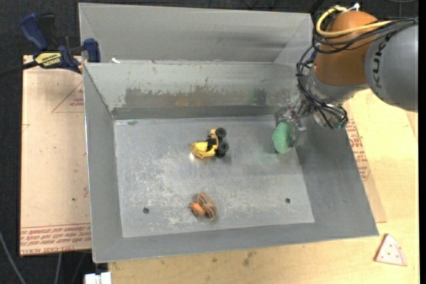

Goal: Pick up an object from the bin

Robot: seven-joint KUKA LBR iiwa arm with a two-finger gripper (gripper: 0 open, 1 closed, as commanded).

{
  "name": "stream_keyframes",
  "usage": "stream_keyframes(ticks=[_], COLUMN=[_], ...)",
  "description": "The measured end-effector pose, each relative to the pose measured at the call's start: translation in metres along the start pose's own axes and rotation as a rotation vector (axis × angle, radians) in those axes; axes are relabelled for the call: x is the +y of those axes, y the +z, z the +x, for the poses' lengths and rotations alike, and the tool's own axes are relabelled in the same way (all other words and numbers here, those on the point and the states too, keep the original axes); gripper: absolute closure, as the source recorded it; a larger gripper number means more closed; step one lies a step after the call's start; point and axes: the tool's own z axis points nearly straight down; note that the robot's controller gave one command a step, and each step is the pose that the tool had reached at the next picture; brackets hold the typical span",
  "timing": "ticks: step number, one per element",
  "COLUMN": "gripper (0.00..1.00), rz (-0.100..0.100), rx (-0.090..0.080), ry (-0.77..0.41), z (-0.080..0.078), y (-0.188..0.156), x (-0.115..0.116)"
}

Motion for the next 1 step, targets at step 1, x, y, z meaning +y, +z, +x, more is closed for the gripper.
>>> stream_keyframes(ticks=[1], gripper=[1.0], rz=[-0.001], rx=[0.0], ry=[-0.026], z=[0.0057], y=[-0.1385], x=[0.005])
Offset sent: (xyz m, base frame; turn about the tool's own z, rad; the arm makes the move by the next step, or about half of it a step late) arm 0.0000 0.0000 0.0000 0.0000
